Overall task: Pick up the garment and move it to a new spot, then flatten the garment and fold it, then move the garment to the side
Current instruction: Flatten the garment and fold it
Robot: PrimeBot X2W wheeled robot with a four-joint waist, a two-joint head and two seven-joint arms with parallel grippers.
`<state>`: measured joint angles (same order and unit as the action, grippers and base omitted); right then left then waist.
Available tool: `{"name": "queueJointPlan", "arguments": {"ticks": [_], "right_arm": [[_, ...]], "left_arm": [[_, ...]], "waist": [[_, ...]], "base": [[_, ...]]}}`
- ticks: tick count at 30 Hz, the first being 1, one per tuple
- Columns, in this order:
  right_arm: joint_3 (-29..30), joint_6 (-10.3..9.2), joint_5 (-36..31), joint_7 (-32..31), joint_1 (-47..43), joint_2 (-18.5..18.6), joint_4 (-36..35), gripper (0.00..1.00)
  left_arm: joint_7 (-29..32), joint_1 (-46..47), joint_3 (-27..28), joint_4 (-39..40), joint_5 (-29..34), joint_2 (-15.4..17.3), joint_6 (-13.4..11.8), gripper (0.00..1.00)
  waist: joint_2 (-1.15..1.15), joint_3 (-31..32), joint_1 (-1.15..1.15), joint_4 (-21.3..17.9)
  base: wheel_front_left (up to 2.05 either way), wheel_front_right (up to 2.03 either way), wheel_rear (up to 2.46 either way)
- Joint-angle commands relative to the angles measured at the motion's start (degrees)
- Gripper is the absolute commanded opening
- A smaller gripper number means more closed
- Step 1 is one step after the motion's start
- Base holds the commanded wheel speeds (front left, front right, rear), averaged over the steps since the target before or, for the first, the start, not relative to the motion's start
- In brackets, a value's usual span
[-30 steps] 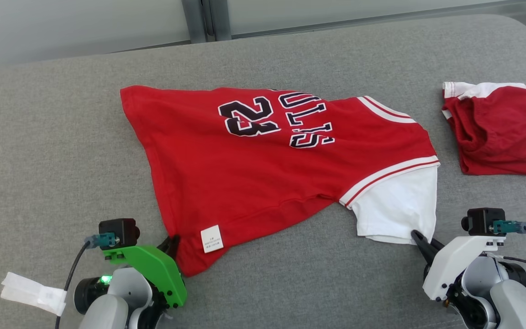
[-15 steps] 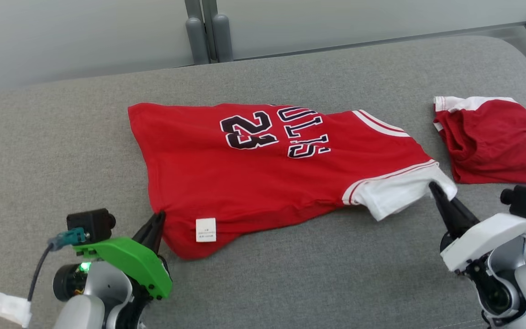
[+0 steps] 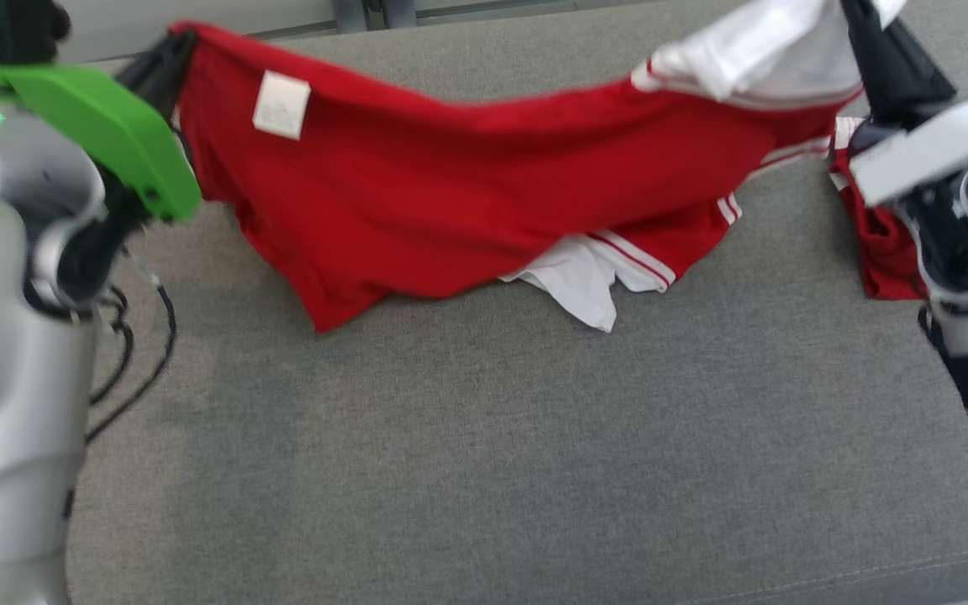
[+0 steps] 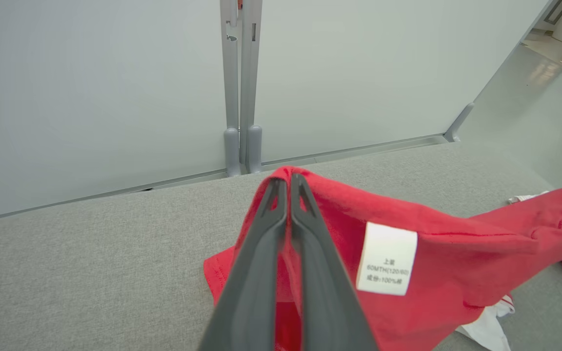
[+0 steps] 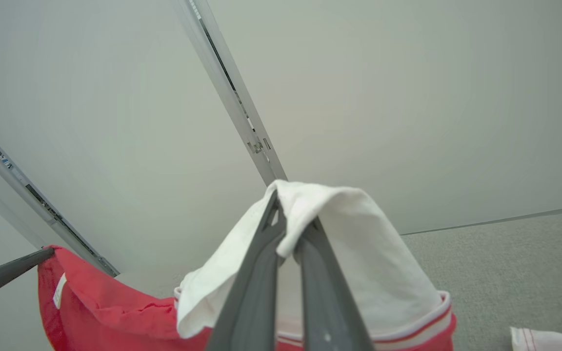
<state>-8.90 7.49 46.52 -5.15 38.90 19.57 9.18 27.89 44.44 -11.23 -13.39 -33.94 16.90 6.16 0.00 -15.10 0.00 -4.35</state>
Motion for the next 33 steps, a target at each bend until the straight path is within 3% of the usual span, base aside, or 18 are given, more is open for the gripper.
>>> {"name": "queueJointPlan", "arguments": {"ticks": [1,10,20,27,33], "right_arm": [[-0.4,0.00,1.3,0.2,4.2,-0.1,1.6,0.00],[-5.8,0.00,5.1,3.4,31.6,0.0,14.3,0.00],[-11.0,0.00,6.6,7.8,57.6,2.8,23.4,0.00],[-15.8,0.00,7.9,9.8,67.0,4.2,27.8,0.00],[-21.6,0.00,11.4,9.1,64.7,5.2,28.3,0.00]], "left_arm": [[0.1,4.5,-0.4,-1.9,0.4,0.9,0.5,0.00],[-5.1,31.2,-1.0,-15.6,-0.3,1.4,1.3,0.00],[-10.0,52.6,-3.5,-27.8,1.7,3.7,1.4,0.00],[-13.1,60.5,-5.8,-34.7,-0.5,3.7,1.4,0.00],[-13.5,58.3,-10.0,-37.6,-5.1,4.1,1.4,0.00]], "waist": [[0.00,-6.8,0.00,-1.0],[0.00,-13.9,0.00,-1.1],[0.00,-19.2,0.00,-0.1],[0.00,-18.5,0.00,0.8],[0.00,-18.2,0.00,0.7]], "base": [[0.00,0.00,0.00],[0.00,0.00,0.00],[0.00,0.00,0.00],[0.00,0.00,0.00],[0.00,0.00,0.00]]}}
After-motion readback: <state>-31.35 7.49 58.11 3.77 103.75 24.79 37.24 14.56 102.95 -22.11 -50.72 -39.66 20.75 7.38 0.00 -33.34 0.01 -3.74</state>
